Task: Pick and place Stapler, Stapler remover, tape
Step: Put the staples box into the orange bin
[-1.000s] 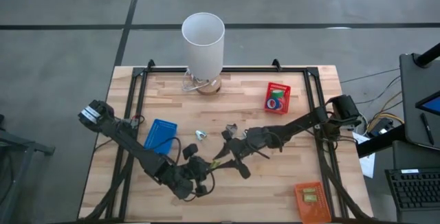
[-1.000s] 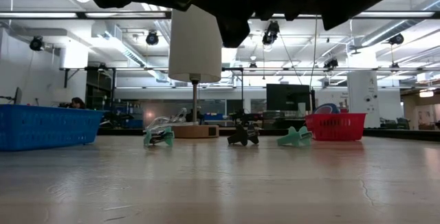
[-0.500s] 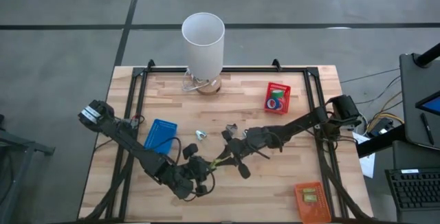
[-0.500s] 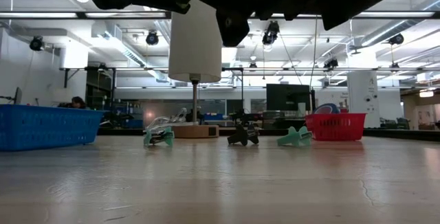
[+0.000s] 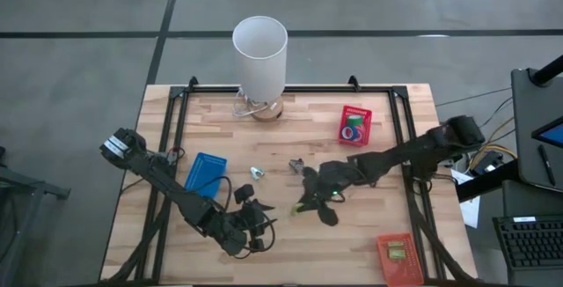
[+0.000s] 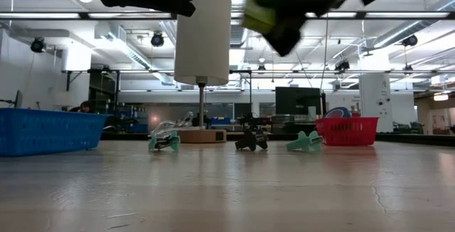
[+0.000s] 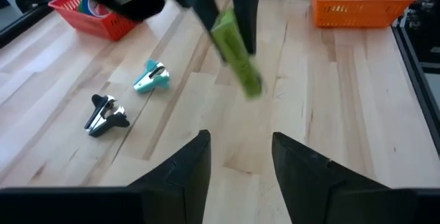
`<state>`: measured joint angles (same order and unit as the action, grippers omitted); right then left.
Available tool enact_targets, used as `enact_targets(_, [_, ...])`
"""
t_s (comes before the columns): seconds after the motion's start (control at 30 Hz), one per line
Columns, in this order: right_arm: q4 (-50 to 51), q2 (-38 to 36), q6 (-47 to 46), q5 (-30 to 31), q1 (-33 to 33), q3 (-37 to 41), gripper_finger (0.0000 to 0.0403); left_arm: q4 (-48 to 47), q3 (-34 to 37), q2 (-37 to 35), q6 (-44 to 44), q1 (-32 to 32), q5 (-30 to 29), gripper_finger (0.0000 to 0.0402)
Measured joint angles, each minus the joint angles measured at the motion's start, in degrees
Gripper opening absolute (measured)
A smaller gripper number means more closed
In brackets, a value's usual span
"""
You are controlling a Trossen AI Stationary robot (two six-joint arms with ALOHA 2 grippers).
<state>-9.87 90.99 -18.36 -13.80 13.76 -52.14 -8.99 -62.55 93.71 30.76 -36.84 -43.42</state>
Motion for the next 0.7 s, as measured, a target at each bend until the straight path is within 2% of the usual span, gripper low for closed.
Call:
enact_targets(0.17, [22.8,-5.2,-11.2,0.2,3.5,0.1,0.0049,0.0,0.1,0.0,-2.3,0.0,0.0,0.0158])
enact_targets(0.3, [34.5,-8.1,-23.7,1.5,9.2,0.2,0.0046,0.9,0.3,0.0,-4.6,0.1,-1.6,0.0158])
enact_targets(0.4, [39.2,-9.5,-32.2,1.8,14.2,0.2,0.0045,1.3,0.3,0.0,-6.1,0.4,-3.6,0.0158])
enact_targets(0.7, [41.9,-10.7,-57.1,2.8,25.5,0.2,0.0046,2.1,0.3,0.0,-8.5,3.0,-4.8,0.0156])
